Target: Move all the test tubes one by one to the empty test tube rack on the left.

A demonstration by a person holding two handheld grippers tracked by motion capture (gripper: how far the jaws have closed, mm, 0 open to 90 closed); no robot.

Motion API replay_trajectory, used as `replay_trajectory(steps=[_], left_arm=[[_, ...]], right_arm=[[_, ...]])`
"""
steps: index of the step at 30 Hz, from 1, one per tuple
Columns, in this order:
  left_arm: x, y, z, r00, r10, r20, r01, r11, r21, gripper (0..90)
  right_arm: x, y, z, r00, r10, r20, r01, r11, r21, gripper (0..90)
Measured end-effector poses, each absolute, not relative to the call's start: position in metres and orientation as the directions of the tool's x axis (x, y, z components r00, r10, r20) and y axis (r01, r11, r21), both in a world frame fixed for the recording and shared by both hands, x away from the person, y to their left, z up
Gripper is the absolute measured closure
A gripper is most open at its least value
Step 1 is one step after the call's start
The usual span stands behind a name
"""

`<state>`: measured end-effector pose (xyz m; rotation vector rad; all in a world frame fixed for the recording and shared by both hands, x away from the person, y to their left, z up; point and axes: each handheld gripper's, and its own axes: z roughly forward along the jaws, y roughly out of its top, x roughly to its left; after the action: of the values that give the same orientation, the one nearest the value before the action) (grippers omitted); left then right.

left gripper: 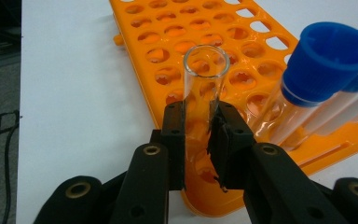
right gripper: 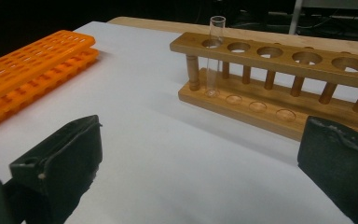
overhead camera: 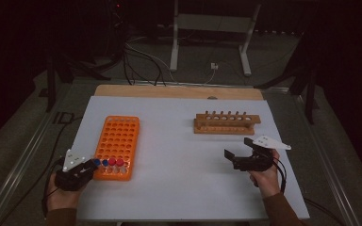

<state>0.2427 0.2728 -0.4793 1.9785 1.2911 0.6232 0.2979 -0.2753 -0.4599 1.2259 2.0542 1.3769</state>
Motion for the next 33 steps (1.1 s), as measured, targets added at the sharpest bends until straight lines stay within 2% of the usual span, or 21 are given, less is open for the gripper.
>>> replay_trajectory(steps=[2, 3, 6, 17, 25, 33], left_arm=[[0.243, 0.275, -0.48, 0.387, 0.922, 0.005, 0.592, -0.253, 0.765, 74.7], [0.242, 0.276, -0.48, 0.379, 0.925, -0.013, 0.592, -0.232, 0.772, 69.7], [0.24, 0.284, -0.475, 0.36, 0.932, -0.043, 0.584, -0.19, 0.789, 64.5], [0.23, 0.298, -0.445, 0.355, 0.926, -0.132, 0.494, -0.066, 0.867, 50.2], [0.236, 0.282, -0.424, 0.387, 0.91, -0.152, 0.426, -0.03, 0.904, 30.7], [0.246, 0.257, -0.412, 0.416, 0.897, -0.153, 0.395, -0.026, 0.918, 28.4]], right_arm=[[0.298, -0.276, -0.46, -0.548, 0.823, 0.151, 0.452, 0.14, 0.881, 0.1], [0.298, -0.276, -0.46, -0.548, 0.823, 0.15, 0.452, 0.14, 0.881, 0.1], [0.298, -0.276, -0.459, -0.549, 0.822, 0.151, 0.45, 0.138, 0.882, 0.1], [0.303, -0.275, -0.453, -0.55, 0.823, 0.143, 0.438, 0.139, 0.888, 0.1], [0.314, -0.268, -0.444, -0.551, 0.824, 0.131, 0.429, 0.145, 0.891, 0.1], [0.334, -0.259, -0.435, -0.557, 0.822, 0.119, 0.429, 0.162, 0.889, 0.1]])
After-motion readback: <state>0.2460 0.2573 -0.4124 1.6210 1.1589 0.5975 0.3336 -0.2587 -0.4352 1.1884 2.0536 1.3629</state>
